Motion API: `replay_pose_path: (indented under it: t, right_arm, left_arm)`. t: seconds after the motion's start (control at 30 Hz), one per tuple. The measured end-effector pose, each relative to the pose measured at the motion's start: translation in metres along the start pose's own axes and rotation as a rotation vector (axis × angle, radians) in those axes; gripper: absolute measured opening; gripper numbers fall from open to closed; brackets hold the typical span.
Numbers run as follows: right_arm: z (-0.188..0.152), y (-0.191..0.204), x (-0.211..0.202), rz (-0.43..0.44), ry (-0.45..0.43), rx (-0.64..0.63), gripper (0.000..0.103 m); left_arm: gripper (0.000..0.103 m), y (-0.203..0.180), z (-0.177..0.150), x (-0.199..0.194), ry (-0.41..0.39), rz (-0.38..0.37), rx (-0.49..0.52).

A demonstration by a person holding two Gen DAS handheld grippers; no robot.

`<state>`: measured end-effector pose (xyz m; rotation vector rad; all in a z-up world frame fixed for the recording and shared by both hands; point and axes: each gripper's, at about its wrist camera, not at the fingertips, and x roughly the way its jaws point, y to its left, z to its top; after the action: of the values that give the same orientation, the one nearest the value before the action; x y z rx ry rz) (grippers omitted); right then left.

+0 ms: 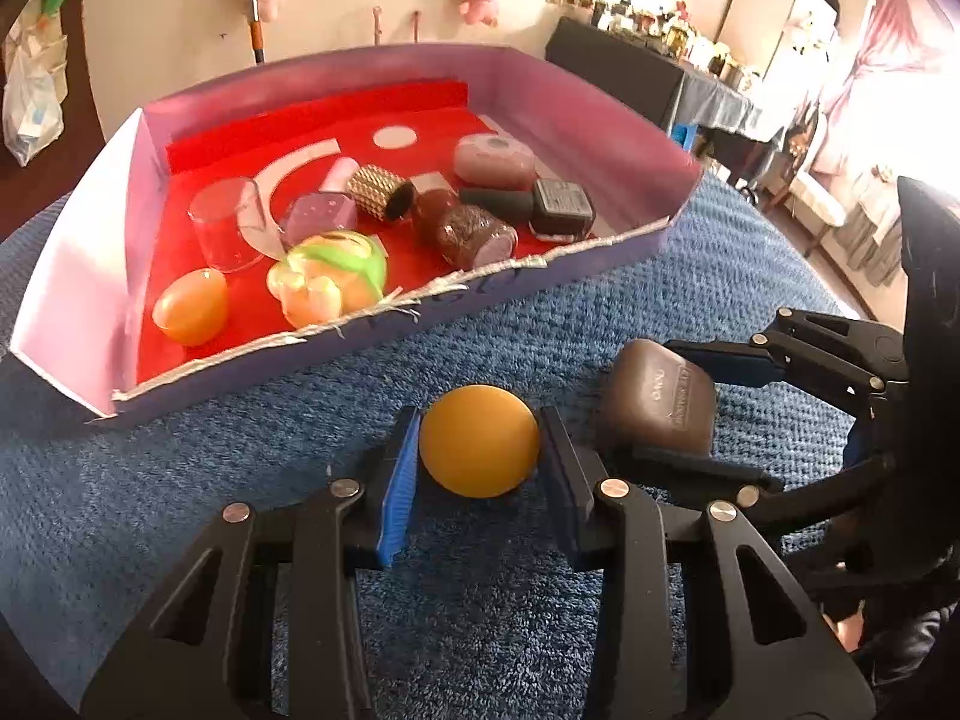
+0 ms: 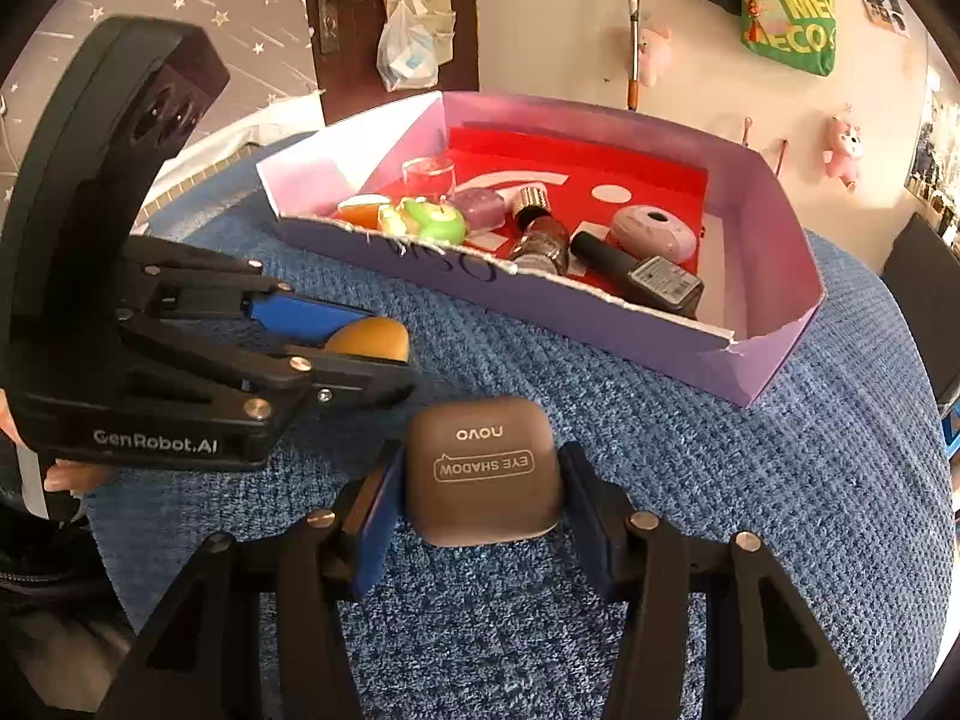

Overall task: Organize rigid objects
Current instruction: 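Grasp the orange ball with the left tool while the right tool grasps the brown eye shadow case, then carry the orange ball into the box with the left tool while the right tool carries the eye shadow case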

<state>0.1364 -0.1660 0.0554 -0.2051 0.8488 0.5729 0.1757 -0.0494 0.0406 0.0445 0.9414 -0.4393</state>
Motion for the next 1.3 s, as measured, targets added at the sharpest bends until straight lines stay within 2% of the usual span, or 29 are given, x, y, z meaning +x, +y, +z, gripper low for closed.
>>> replay_pose_path:
  t: [0.33, 0.73, 0.87, 1.0, 1.13, 1.3]
  right_arm:
    - [0.007, -0.007, -0.032, 0.009, -0.095, 0.079, 0.054]
    - [0.007, 0.001, -0.032, 0.012, -0.098, 0.086, 0.054]
    - [0.019, 0.0, -0.039, 0.011, -0.116, 0.081, 0.054]
    - [0.047, -0.007, -0.045, 0.009, -0.14, 0.07, 0.054]
    - [0.088, -0.02, -0.035, -0.003, -0.133, 0.056, 0.054]
    - [0.137, -0.045, 0.0, -0.013, -0.068, 0.068, 0.054]
  left_arm:
    - [0.036, 0.007, -0.009, -0.028, -0.068, -0.003, -0.017]
    - [0.036, 0.006, -0.012, -0.048, -0.105, -0.003, -0.011]
    - [0.036, 0.01, 0.007, -0.063, -0.139, -0.008, -0.012]
    - [0.036, 0.021, 0.037, -0.071, -0.152, -0.004, -0.003]
    - [0.036, 0.038, 0.077, -0.063, -0.121, -0.01, 0.011]
    - [0.036, 0.06, 0.122, -0.036, -0.044, 0.037, 0.044]
